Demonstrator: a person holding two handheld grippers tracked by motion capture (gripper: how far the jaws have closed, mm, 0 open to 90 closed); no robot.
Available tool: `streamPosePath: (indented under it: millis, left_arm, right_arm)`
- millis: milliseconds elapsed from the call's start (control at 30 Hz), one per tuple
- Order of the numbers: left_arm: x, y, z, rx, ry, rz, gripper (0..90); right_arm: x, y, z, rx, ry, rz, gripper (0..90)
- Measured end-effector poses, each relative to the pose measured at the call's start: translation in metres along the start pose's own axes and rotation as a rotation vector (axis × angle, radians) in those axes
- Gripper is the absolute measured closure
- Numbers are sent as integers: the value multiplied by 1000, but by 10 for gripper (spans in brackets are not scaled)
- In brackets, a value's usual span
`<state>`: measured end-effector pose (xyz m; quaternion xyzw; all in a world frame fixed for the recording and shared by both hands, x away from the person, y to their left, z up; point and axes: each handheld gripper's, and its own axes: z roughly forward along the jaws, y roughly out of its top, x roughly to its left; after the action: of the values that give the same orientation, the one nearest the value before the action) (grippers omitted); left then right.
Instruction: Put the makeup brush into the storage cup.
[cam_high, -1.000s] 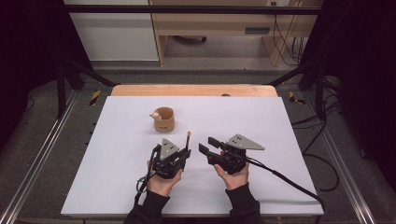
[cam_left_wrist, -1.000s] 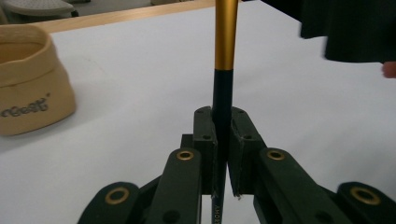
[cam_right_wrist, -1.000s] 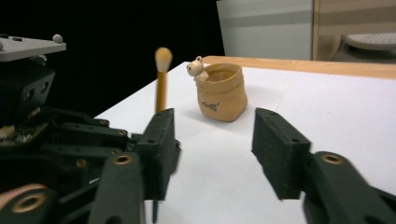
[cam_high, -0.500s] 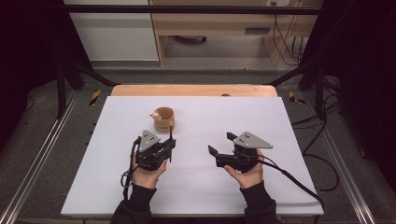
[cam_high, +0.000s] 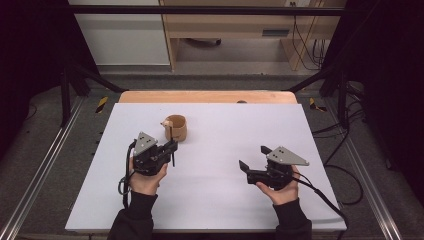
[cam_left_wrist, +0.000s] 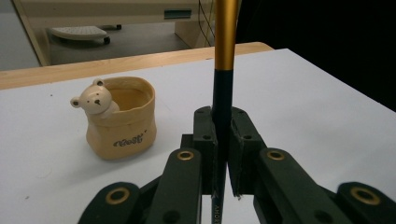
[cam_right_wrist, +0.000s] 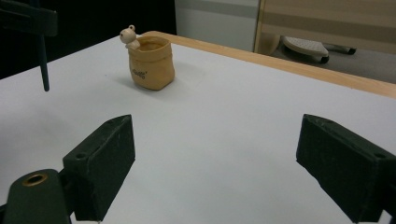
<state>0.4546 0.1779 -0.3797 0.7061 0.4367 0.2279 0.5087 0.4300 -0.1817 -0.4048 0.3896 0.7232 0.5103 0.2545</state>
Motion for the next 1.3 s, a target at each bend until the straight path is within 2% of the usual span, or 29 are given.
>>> streamPosePath:
  millis: [133, 367, 567, 733, 900, 967, 1300]
  left_arm:
    - [3, 4, 2, -4, 8, 3, 827]
    - [7, 10, 11, 8, 17, 18, 826]
    - [7, 17, 20, 14, 31, 36, 827]
    - [8, 24, 29, 23, 36, 41, 827]
    - [10, 30, 37, 30, 56, 55, 827]
    - [12, 32, 40, 30, 65, 56, 827]
    - [25, 36, 52, 37, 92, 39, 827]
  right_arm:
    - [-2, -5, -4, 19, -27, -14, 103]
    - [-9, -11, -7, 41, -47, -19, 85]
    - [-9, -12, -7, 55, -70, -52, 77]
    - [-9, -13, -8, 57, -79, -57, 76]
    - [-10, -14, -10, 52, -83, -52, 74]
    - [-14, -17, -12, 40, -79, -26, 75]
    - [-27, -26, -17, 53, -109, -6, 74]
